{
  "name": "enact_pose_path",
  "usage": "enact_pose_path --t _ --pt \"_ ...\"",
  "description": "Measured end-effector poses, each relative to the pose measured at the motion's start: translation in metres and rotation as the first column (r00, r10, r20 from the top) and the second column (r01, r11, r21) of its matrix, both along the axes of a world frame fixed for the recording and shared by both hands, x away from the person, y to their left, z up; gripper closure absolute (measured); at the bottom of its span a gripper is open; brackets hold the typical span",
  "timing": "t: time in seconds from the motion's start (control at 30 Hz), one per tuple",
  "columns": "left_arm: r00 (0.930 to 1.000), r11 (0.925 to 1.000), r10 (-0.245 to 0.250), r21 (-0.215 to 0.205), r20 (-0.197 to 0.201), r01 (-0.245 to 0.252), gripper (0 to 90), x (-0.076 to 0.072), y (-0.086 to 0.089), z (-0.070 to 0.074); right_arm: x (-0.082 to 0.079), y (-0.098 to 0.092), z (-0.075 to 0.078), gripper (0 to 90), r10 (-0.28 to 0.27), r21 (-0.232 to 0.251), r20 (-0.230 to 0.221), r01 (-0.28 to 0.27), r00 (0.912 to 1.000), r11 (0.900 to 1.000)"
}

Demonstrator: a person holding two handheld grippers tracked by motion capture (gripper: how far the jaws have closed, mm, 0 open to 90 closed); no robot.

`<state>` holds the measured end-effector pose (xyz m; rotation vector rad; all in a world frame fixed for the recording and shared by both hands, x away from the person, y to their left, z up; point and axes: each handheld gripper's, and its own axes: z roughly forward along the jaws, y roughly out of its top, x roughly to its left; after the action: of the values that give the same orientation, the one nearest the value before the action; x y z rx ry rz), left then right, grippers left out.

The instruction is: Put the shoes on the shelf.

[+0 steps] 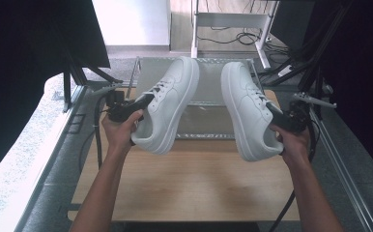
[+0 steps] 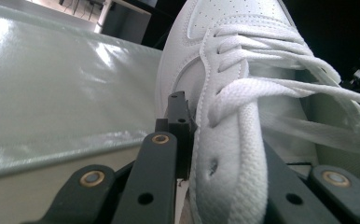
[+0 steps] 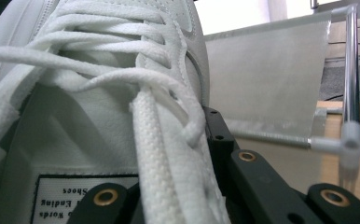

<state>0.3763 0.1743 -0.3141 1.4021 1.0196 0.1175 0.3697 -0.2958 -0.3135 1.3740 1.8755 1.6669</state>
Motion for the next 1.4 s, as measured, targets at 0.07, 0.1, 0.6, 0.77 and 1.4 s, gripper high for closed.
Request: enact_pose_path --t 0.07,0.1,0.6,0.77,1.4 --pt "1.0 1.0 0.0 -0.003 -0.001 0.0 83.8 0.003 -0.001 0.002 0.005 0.003 0.003 88.3 -0.005 0.004 0.0 0.005 1.0 1.0" --pt "1.0 1.0 0.004 -0.004 -0.003 -0.004 83.8 0.009 -0.003 0.005 0.009 0.004 0.006 88.3 -0.003 0.004 -0.002 0.003 1.0 1.0" --pt "0.9991 0.9993 0.036 -0.011 -0.022 -0.036 83.8 0.045 -0.02 0.017 0.049 0.024 0.027 88.3 -0.065 0.035 -0.033 0.066 0.9973 0.997" --pt "0.9986 0.999 0.044 -0.008 -0.027 -0.045 83.8 0.051 -0.023 0.017 0.056 0.031 0.031 88.3 -0.072 0.036 -0.042 0.073 0.9965 0.997" --pt "0.994 0.996 0.088 -0.006 -0.064 -0.089 83.8 0.076 -0.032 0.018 0.087 0.047 0.04 88.4 -0.128 0.007 -0.083 0.129 0.9883 0.992"
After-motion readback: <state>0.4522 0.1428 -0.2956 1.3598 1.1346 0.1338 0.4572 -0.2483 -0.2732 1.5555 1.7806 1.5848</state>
